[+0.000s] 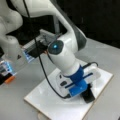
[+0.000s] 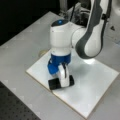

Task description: Erasing curve lines

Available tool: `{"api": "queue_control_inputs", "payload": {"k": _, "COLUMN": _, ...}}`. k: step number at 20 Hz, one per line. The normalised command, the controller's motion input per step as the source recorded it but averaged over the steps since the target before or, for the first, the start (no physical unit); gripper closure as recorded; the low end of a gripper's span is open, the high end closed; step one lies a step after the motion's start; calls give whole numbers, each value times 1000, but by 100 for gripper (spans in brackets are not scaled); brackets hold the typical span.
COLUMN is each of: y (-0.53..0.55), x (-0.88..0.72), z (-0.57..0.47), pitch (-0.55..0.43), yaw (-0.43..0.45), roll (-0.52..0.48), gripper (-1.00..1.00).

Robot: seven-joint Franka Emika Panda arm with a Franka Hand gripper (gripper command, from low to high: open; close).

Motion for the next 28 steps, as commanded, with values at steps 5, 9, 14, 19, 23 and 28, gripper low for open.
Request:
{"api": "queue_control_inputs", "payload": {"k": 5, "y": -279, "x": -10, "z": 431, "pitch": 334, "yaw": 139, "roll": -95, "gripper": 100}}
{"api": "queue_control_inputs", "payload": {"k": 9, "y": -133, "x": 75, "z": 374, "pitch": 287, "yaw": 115, "roll": -133, "gripper": 100}}
{"api": "queue_control_inputs", "payload": {"k": 14, "y": -153, "x": 59, "z": 301, "pitch": 248, "yaw": 126, "roll": -160, "gripper": 100}}
{"api": "queue_control_inputs", "payload": {"k": 19, "y": -436, "x": 1, "z": 260, "pitch": 209, "yaw": 367, "roll": -138, "gripper": 100}}
{"api": "queue_control_inputs", "payload": {"k": 23, "y": -474, "x": 38, "z": 229, "pitch": 225, "yaw": 563, "roll": -109, "gripper": 100}}
{"api": "queue_control_inputs", "payload": {"k": 28, "y": -322, "x": 66, "z": 184, "pitch": 219, "yaw": 516, "roll": -147, "gripper": 100}}
